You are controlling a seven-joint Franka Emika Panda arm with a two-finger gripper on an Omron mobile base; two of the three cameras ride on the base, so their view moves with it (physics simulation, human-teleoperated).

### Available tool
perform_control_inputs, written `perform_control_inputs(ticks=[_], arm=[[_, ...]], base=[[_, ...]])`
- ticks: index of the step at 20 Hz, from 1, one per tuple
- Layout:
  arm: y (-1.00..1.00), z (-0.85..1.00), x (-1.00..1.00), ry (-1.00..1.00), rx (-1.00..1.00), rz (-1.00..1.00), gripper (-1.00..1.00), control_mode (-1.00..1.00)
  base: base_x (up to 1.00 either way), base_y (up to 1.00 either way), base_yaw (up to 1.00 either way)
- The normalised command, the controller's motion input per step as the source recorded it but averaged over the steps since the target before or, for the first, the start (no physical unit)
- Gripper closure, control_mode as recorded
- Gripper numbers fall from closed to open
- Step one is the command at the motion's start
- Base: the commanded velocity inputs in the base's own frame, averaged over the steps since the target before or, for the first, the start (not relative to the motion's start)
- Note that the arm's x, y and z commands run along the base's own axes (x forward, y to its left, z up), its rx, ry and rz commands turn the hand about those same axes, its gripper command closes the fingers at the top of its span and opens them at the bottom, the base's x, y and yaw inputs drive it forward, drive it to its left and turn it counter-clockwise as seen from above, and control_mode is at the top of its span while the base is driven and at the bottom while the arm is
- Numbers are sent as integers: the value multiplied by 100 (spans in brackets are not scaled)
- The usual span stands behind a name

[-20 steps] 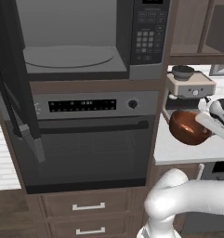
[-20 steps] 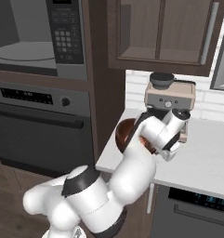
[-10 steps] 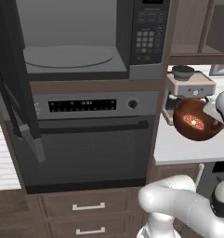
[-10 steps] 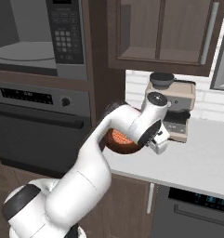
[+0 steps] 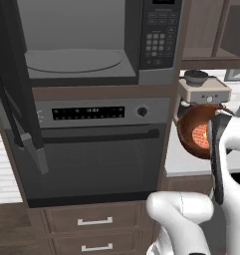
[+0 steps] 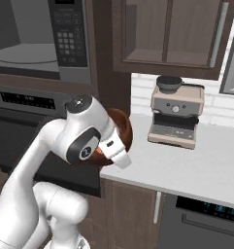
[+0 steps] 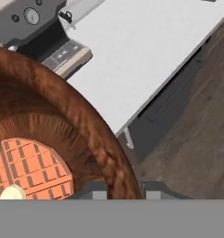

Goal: Open the microwave, place the bowl with waffle inside the microwave, then close the microwave door and turn it on.

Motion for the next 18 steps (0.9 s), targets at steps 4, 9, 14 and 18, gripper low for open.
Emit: perform_control_inputs(ticks=[4,9,14,18], arm=[[29,39,-100,-28,6,-46,100,-100],[49,52,-96,-48,10,-28,100,-100],[78,62,-62,-35,12,-3,100,-100],[90,41,-42,-6,12,2,100,-100]], base=[[0,0,0],[0,0,0],[0,0,0],[0,0,0]])
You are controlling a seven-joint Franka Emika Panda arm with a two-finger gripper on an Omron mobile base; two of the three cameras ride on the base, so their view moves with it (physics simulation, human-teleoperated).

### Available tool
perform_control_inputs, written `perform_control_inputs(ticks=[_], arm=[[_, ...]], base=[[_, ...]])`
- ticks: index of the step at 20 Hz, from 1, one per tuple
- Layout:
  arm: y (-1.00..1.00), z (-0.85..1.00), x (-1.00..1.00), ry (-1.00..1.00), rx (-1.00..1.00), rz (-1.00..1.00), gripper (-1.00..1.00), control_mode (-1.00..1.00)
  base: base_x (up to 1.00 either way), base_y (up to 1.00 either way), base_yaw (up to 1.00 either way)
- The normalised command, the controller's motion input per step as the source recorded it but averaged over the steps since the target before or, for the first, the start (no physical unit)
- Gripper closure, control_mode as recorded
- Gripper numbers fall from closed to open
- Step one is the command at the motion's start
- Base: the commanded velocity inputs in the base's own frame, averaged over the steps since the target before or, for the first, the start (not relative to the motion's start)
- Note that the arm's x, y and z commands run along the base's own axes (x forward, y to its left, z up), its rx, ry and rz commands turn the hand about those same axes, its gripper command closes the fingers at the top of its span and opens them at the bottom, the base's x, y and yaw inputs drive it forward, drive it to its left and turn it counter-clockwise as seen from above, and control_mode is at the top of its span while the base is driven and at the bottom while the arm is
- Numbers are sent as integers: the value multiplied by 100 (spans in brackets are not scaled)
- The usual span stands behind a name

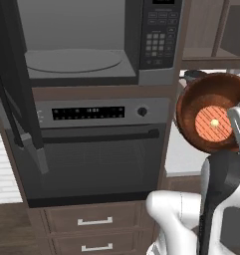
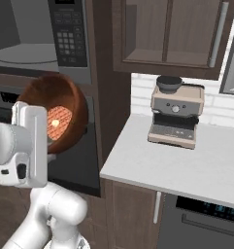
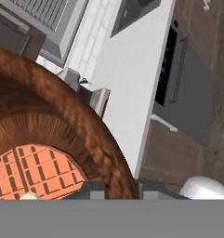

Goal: Open the microwave, place the bowl with waffle inside the microwave, then close the microwave door and turn it on.

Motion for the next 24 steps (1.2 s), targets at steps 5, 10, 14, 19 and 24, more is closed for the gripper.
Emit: perform_control_inputs(ticks=[5,10,14,19,24], arm=[[86,6,-18,5,14,12,100,-100],[64,0,7,9,22,25,100,-100],[46,0,36,2,28,31,100,-100],[53,10,58,-14,18,11,100,-100],[79,28,73,-11,9,0,100,-100]], base=[[0,0,0],[0,0,0],[0,0,0],[0,0,0],[0,0,0]])
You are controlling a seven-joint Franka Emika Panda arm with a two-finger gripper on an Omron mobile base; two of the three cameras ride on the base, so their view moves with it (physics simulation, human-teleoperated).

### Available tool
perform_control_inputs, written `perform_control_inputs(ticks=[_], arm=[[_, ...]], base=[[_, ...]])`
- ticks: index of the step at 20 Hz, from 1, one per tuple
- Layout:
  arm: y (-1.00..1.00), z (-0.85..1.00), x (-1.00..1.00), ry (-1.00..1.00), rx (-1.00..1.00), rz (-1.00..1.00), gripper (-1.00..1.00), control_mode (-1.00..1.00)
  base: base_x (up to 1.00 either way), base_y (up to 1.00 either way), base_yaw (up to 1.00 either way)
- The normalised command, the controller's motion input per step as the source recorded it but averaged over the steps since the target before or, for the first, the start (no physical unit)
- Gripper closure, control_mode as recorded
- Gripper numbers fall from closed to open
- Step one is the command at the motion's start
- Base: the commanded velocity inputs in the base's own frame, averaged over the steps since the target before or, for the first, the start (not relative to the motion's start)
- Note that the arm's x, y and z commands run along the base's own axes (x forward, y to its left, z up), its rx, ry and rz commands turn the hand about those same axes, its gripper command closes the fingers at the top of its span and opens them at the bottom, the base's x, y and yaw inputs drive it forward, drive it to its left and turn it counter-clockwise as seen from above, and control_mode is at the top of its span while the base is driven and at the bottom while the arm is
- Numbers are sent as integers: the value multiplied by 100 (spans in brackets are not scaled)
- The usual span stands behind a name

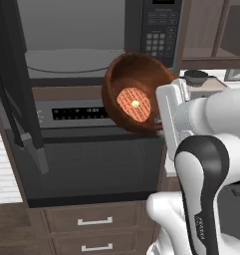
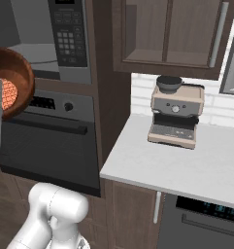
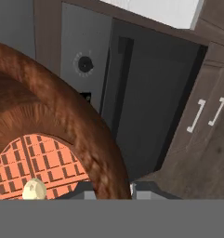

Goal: Open the microwave, place the bowl with waffle inside the microwave, then close the microwave door and turn it on.

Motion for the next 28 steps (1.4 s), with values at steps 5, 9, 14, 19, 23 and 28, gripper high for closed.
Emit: perform_control_inputs(ticks=[5,9,14,19,23,28], arm=[[34,46,70,2,7,0,100,-100],[17,74,53,5,1,0,100,-100],[32,79,43,0,0,0,100,-100],[29,43,47,0,-4,-14,100,-100],[11,-7,54,1,-16,-32,100,-100],[20,-24,69,3,-19,-29,100,-100]], base=[[0,0,0],[0,0,0],[0,0,0],[0,0,0],[0,0,0],[0,0,0]])
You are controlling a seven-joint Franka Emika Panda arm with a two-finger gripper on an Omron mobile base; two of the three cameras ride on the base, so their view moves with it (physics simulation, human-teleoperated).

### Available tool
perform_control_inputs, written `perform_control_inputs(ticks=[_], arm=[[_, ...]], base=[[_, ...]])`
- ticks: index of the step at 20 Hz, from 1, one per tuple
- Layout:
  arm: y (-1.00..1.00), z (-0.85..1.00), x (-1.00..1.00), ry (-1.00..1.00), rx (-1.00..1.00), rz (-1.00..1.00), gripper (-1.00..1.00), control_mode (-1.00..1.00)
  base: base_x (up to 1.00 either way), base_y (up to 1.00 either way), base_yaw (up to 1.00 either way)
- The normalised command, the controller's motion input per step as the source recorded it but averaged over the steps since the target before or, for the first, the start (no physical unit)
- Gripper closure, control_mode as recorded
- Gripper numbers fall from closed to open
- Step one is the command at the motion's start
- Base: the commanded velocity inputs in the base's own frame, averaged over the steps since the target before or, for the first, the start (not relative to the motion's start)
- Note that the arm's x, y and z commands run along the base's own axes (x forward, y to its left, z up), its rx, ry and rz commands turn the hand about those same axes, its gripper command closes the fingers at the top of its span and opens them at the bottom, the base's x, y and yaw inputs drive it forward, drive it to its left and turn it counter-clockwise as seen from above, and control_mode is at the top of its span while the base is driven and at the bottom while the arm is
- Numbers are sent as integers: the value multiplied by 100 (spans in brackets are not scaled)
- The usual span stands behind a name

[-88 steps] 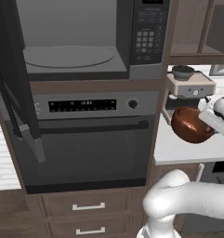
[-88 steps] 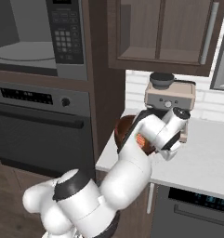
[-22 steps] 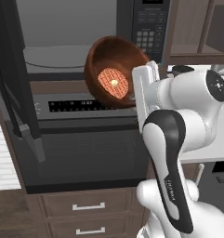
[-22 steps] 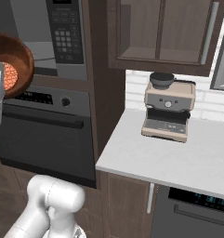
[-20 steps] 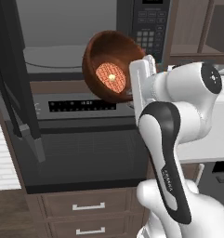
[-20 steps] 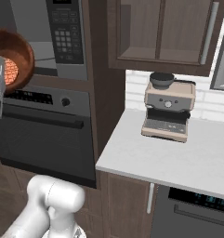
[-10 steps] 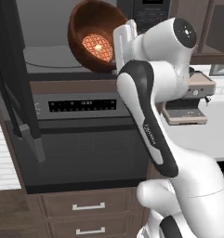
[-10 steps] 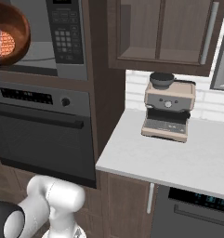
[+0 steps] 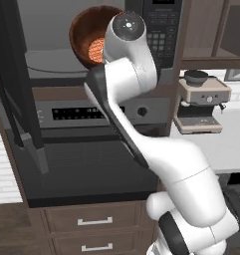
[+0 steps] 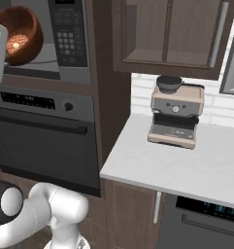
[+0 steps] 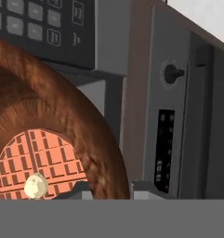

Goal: Open the microwave, place the bowl with waffle inside the microwave, then close the microwave door and turn it on.

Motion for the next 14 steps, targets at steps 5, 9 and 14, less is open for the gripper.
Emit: perform_control_inputs(ticks=[5,9,14], arm=[[28,-7,84,15,-9,-12,100,-100],[20,0,82,2,-1,-9,100,-100],[21,0,84,2,0,-7,100,-100]], base=[[0,0,0],[0,0,0],[0,0,0]])
